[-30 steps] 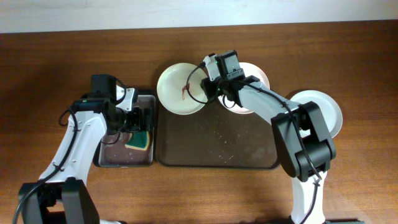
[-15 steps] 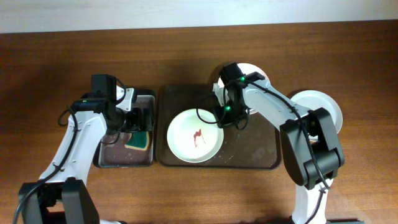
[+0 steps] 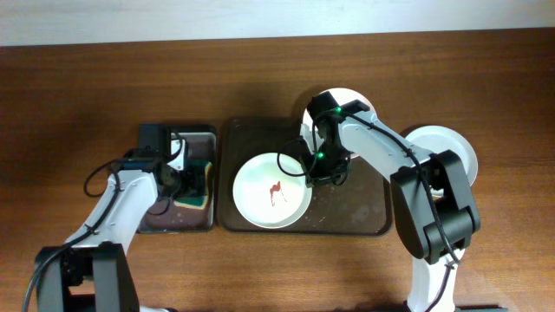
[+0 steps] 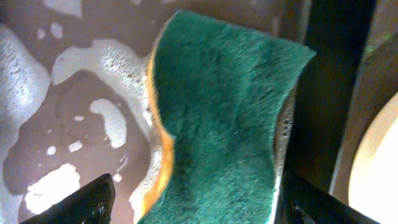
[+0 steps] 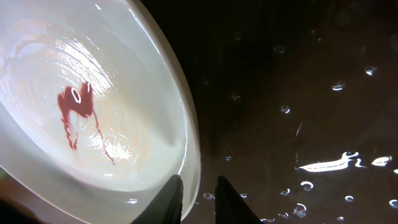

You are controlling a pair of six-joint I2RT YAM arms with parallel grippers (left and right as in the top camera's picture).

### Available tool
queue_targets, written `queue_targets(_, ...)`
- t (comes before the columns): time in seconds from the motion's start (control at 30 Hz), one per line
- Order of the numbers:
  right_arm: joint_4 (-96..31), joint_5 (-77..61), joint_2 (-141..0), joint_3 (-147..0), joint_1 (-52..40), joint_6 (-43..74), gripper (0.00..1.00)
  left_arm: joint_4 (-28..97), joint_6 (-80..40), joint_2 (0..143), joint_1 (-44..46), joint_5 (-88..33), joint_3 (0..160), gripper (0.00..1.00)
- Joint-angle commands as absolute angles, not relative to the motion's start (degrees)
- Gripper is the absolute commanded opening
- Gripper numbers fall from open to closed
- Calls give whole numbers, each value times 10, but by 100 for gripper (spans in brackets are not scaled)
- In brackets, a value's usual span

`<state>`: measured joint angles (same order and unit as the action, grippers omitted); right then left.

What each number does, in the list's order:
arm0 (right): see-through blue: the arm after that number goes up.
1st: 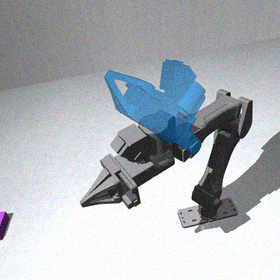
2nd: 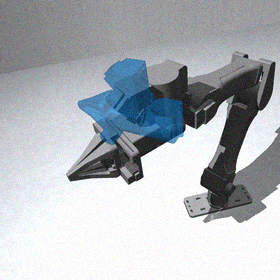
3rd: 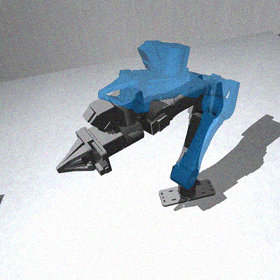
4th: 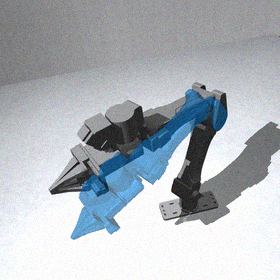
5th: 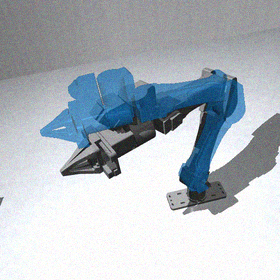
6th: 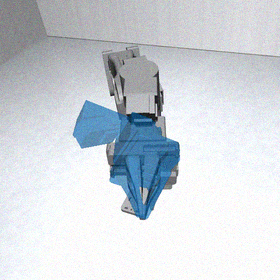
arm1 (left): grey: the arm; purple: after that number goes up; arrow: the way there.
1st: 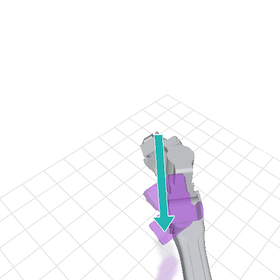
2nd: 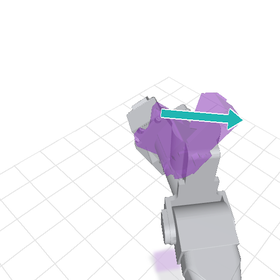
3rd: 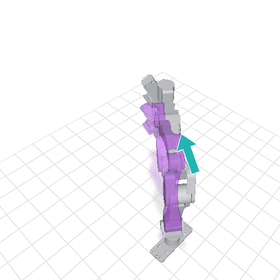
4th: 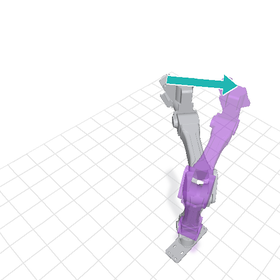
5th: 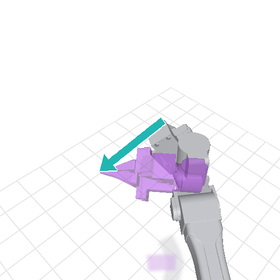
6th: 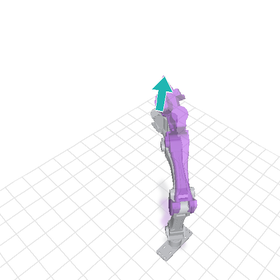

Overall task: Clean dirty plates on tray and stack at the side
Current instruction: 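Pick up the sponge from the soapy tray with the left gripper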

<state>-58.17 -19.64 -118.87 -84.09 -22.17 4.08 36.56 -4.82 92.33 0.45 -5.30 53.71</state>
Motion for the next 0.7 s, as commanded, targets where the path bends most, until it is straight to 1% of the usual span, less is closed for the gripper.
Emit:
queue_targets(0.0, -583, -204, -1177, -836, -225, 39, 20, 351, -51, 921, 29, -61, 532, 84)
queue_targets(0.03, -583, -204, -1177, -836, -225, 39, 20, 349, -51, 922, 35, -51, 532, 84)
queue_targets(0.07, -584, -204, -1177, -836, -225, 39, 20, 349, -52, 924, 37, -34, 532, 79)
queue_targets(0.1, -583, -204, -1177, -836, -225, 39, 20, 349, -52, 927, 37, -34, 532, 79)
queue_targets(0.13, -583, -204, -1177, -836, -225, 39, 20, 350, -52, 933, 37, -34, 531, 76)
queue_targets(0.2, -583, -204, -1177, -836, -225, 39, 20, 350, -52, 951, 38, -36, 531, 75)
queue_targets(0.27, -583, -204, -1177, -836, -225, 39, 20, 349, -52, 969, 38, -36, 531, 68)
queue_targets(0.3, -583, -204, -1177, -836, -225, 39, 20, 349, -52, 979, 37, -36, 531, 58)
queue_targets(0.33, -583, -204, -1177, -836, -225, 39, 20, 349, -52, 984, 37, -36, 531, 43)
queue_targets(0.37, -583, -204, -1177, -836, -225, 39, 20, 349, -52, 985, 37, -36, 531, 30)
queue_targets(0.4, -583, -204, -1177, -836, -225, 39, 20, 349, -52, 985, 37, -36, 532, 9)
queue_targets(0.43, -583, -204, -1177, -836, -225, 39, 20, 349, -51, 985, 37, -36, 532, 0)
queue_targets(0.53, -583, -204, -1177, -836, -225, 39, 20, 361, -51, 984, 34, -36, 533, 0)
queue_targets(0.67, -583, -204, -1177, -836, -225, 39, 20, 404, -51, 953, 16, -36, 583, 0)
